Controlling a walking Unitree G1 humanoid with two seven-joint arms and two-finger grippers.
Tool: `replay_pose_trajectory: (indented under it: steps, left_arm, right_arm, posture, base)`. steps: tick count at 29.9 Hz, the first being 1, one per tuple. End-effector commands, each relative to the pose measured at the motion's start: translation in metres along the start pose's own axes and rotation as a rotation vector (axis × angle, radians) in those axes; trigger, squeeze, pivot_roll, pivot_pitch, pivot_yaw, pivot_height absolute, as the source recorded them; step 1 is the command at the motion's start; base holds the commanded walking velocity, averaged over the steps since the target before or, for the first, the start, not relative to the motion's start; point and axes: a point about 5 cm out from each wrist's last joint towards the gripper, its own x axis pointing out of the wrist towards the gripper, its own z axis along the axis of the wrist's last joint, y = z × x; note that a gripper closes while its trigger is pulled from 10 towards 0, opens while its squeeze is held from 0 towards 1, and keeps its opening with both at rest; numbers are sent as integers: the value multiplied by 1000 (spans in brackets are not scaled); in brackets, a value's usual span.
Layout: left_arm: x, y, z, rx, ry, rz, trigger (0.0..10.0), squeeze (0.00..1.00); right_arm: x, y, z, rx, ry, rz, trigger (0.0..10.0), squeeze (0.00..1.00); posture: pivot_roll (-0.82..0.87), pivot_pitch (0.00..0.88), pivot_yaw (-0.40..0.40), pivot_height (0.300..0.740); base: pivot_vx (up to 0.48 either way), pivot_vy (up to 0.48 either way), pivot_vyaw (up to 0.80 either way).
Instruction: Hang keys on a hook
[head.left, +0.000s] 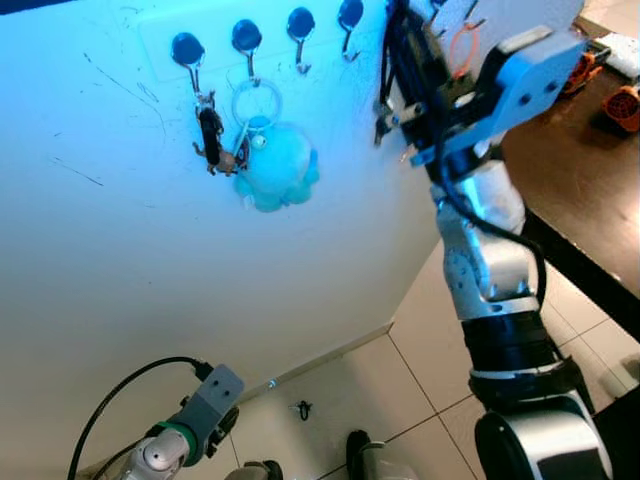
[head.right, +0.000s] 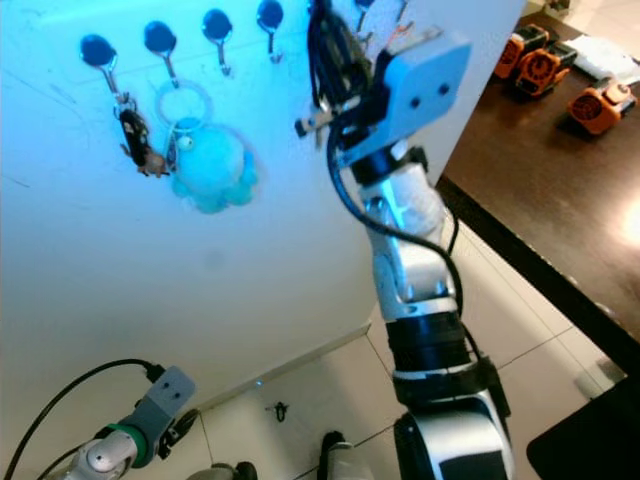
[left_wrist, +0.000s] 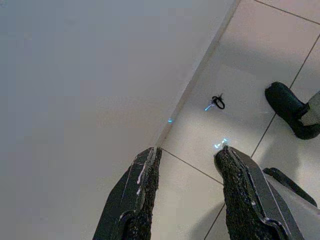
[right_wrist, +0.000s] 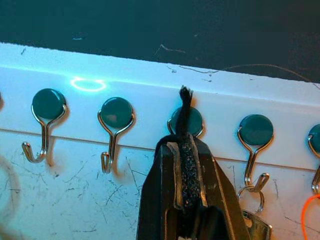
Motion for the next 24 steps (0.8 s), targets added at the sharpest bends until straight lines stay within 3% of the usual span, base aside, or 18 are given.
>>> replay_pose_trajectory:
  steps: [1, 3, 4, 5, 6, 12, 13, 14, 21, 24]
  left_arm:
    - [-3, -1, -7, -9, 20, -6, 10000, 0]
    - [-3, -1, -7, -9, 21, -6, 10000, 0]
    - [-3, 0, -7, -8, 22, -5, 10000, 0]
    - [-3, 0, -7, -8, 22, -5, 10000, 0]
    - [-3, 0, -7, -7, 24, -5, 10000, 0]
    - [-3, 1, -8, -4, 30, -5, 10000, 0]
    - [-3, 1, -9, -3, 32, -5, 10000, 0]
    - [-3, 0, -9, -3, 35, -5, 10000, 0]
    - [-4, -2, -14, -3, 48, -7, 10000, 0]
    - [-6, -3, -16, -4, 54, -7, 10000, 0]
  right_arm:
    - [-18, -1, -27, 3, 136, -23, 10000, 0]
    - [-19, -2, -29, -3, 143, -36, 10000, 0]
    - [-20, -3, -30, -7, 145, -45, 10000, 400]
    - [-20, -3, -30, -7, 145, -45, 10000, 400]
    - [-21, -4, -31, -6, 141, -52, 10000, 1000]
    - [-21, -6, -27, -6, 115, -60, 10000, 1000]
    - [-21, -5, -24, 8, 92, -52, 10000, 129]
    - [-21, -4, -19, 20, 67, -45, 10000, 0]
    - [-27, 2, -8, 33, 25, -8, 10000, 0]
    - [-46, 11, -5, 23, 46, 14, 10000, 0]
  posture:
    - [-63, 154, 75, 740]
    - [-64, 155, 77, 740]
    - [-65, 156, 80, 740]
    - [-65, 156, 80, 740]
    - [-66, 156, 81, 740]
    - [-67, 158, 85, 740]
    - [-68, 158, 84, 740]
    - [-69, 161, 84, 740]
    - [-67, 164, 81, 740]
    - [-70, 172, 79, 740]
  base:
    - [0, 0, 0]
    - [0, 0, 0]
    - [0, 0, 0]
    - [0, 0, 0]
    - [0, 0, 0]
    - [0, 0, 0]
    - [0, 0, 0]
    - [0, 0, 0]
    - [0, 0, 0]
    - [0, 0, 0]
